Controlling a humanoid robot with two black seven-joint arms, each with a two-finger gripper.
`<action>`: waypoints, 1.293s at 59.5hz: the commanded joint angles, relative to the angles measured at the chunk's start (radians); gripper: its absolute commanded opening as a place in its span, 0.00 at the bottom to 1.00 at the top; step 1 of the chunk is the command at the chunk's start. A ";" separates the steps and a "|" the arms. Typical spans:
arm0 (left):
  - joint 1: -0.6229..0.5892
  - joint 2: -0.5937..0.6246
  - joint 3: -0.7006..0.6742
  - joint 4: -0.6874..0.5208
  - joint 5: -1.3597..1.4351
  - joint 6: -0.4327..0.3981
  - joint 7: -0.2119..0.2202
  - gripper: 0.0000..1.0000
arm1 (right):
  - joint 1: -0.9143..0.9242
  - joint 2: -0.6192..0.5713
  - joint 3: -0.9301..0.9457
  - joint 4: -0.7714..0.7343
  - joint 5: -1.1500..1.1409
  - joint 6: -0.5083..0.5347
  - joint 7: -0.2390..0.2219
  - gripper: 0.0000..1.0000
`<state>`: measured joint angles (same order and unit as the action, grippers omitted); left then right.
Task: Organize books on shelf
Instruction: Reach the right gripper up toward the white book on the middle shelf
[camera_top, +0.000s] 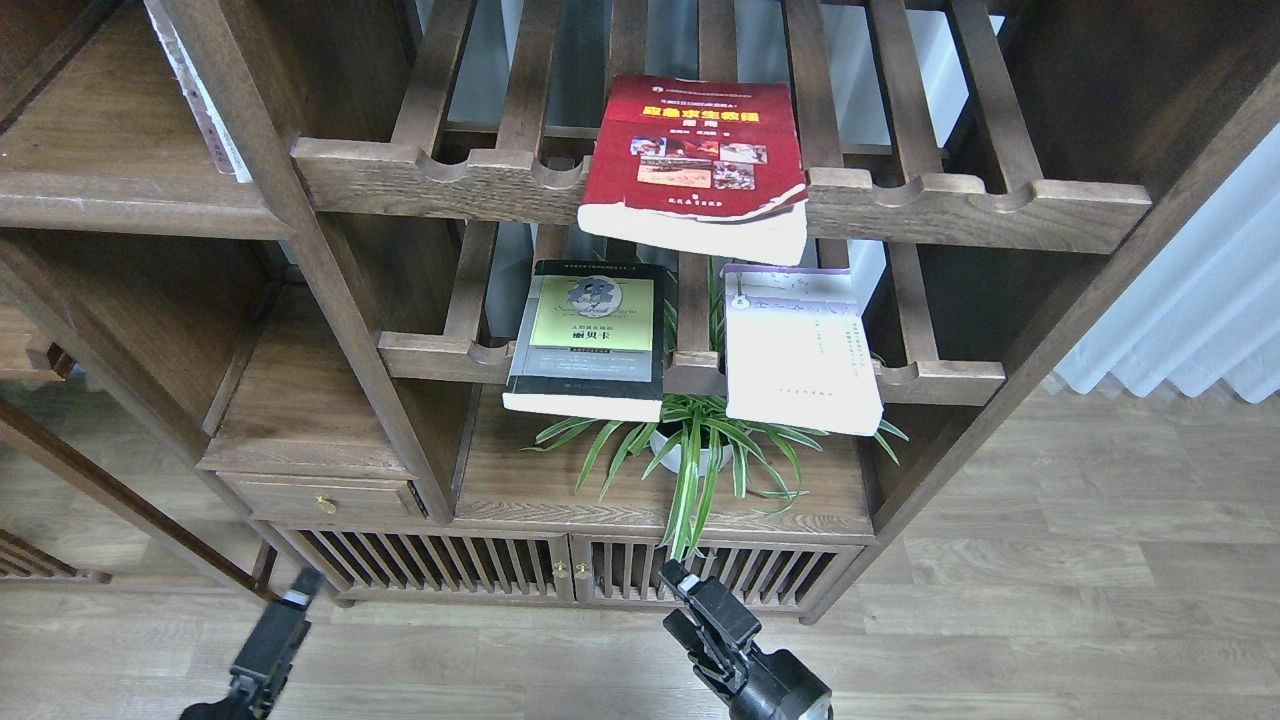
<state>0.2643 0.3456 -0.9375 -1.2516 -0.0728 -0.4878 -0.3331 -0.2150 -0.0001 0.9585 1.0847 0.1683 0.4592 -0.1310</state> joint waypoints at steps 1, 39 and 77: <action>-0.010 0.001 -0.010 0.041 0.001 -0.001 0.009 1.00 | 0.009 0.000 -0.004 -0.002 -0.001 0.027 -0.001 1.00; -0.007 0.021 -0.063 0.054 -0.001 -0.001 -0.003 1.00 | 0.091 0.000 -0.014 -0.120 0.000 0.030 0.001 1.00; -0.008 0.044 -0.144 0.080 -0.010 -0.001 -0.003 1.00 | 0.197 0.000 0.095 -0.008 0.117 0.030 0.097 1.00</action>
<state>0.2595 0.3880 -1.0768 -1.1735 -0.0829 -0.4888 -0.3361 -0.0589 -0.0001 1.0414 1.1059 0.2465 0.4887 -0.0437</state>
